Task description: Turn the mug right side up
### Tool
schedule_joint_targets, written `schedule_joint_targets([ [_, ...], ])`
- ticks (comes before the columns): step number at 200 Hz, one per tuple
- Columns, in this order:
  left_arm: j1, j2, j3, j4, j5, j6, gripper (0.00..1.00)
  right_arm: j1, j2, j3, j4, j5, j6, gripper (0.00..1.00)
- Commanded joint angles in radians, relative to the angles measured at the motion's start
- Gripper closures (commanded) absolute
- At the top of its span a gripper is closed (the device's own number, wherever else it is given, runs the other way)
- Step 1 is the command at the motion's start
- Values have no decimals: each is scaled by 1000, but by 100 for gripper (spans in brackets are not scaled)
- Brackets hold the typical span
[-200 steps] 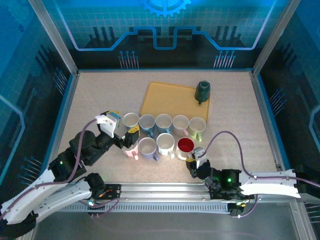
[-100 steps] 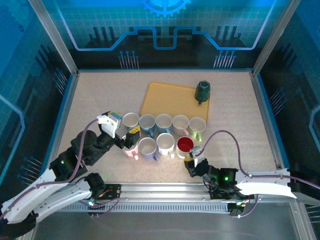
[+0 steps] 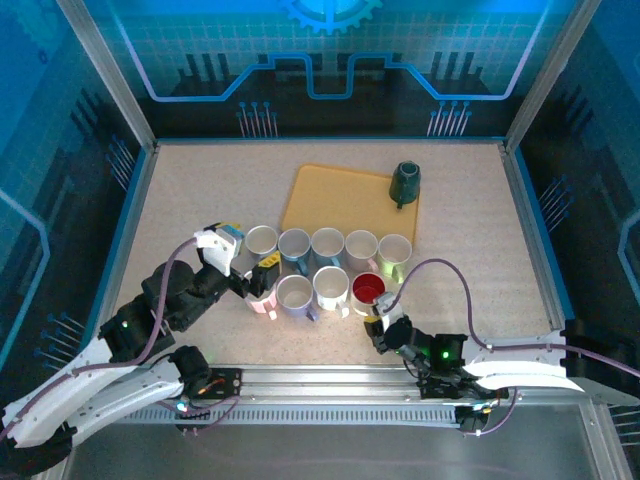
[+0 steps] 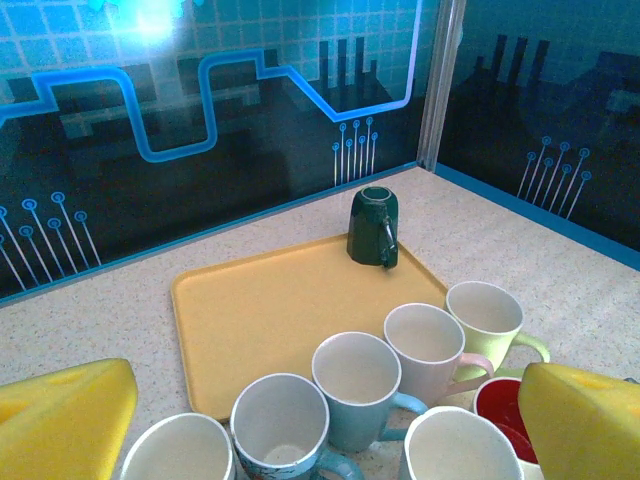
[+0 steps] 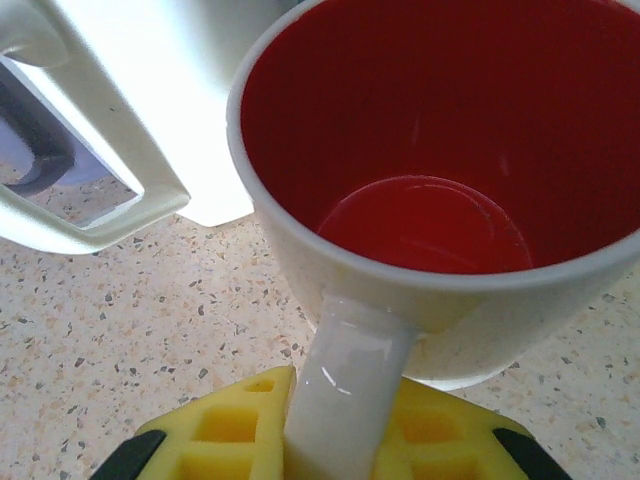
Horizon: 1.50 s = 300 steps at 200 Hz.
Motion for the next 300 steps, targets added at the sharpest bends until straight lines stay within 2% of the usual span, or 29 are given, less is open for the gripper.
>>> schedule_joint_targets([
  [1,6,-2,-17,12,17,1,1,-14,24,-22,-24,-52,-4,81],
  [140,7,-3,-22,10,23,-3,1,-20,45,-18,1,-99,-35,87],
  [213,7,-5,-23,9,24,-5,1,-19,100,-4,4,-110,-49,85],
  [242,7,-5,-24,10,26,-6,1,-19,84,-4,3,-101,-42,81],
  [300,8,-8,-25,7,25,-8,1,-19,37,-9,-28,-89,-29,62],
])
